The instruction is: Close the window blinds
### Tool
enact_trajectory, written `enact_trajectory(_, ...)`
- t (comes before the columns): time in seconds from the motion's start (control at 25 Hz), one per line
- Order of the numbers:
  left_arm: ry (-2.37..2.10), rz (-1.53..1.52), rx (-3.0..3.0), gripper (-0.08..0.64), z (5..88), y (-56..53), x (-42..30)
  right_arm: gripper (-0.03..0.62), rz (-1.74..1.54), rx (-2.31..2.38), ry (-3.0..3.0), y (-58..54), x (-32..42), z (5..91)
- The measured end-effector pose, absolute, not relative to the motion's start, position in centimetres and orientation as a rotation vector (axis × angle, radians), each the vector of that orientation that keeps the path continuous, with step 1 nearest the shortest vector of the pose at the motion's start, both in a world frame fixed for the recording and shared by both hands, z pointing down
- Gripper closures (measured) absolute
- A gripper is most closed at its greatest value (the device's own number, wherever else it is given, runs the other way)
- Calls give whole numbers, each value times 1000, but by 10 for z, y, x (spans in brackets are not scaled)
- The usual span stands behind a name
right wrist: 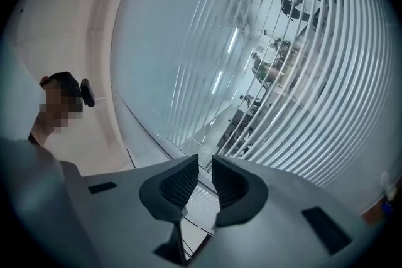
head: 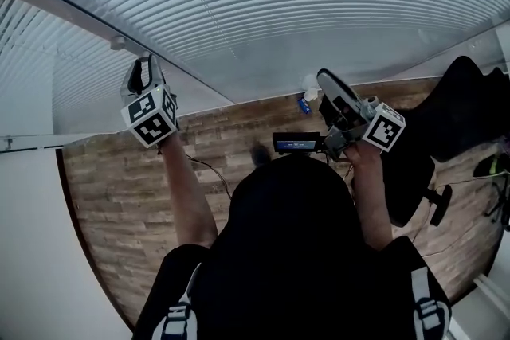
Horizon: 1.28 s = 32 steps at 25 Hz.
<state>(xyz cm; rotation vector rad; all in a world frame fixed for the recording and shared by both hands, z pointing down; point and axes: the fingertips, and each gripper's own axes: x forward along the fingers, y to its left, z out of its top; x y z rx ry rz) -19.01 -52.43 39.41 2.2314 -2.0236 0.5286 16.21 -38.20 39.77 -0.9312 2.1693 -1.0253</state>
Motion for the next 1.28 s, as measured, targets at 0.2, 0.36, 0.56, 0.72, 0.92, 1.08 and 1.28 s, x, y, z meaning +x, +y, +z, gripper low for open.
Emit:
enact_trajectory(0.2, -2142, 894, 2250, 428, 392, -531, -197, 540, -1032, -941, 2170, -384, 161, 396)
enact_trajectory(0.36, -2180, 1096, 2236, 429, 412, -527, -193, 540, -1027, -964, 2185, -377, 164, 414)
enact_trajectory(0.56, -2055, 655, 2271, 425, 413, -524, -187, 540, -1012, -962, 2197, -379, 164, 420)
enact_trajectory(0.72, -1961, 298, 2215, 425, 406, -521, -192, 540, -1025, -958, 2188, -380, 163, 420)
enact_trajectory(0.92, -1961, 260, 2188, 425, 408, -524, -193, 540, -1032, -960, 2179, -380, 165, 428)
enact_trajectory(1.08, -2098, 644, 2213, 426, 426, -520, -192, 540, -1027, -958, 2180, -376, 167, 445)
enact_trajectory(1.28, -2241, 1129, 2184, 426, 421, -524, -193, 540, -1045, -942, 2175, -381, 165, 443)
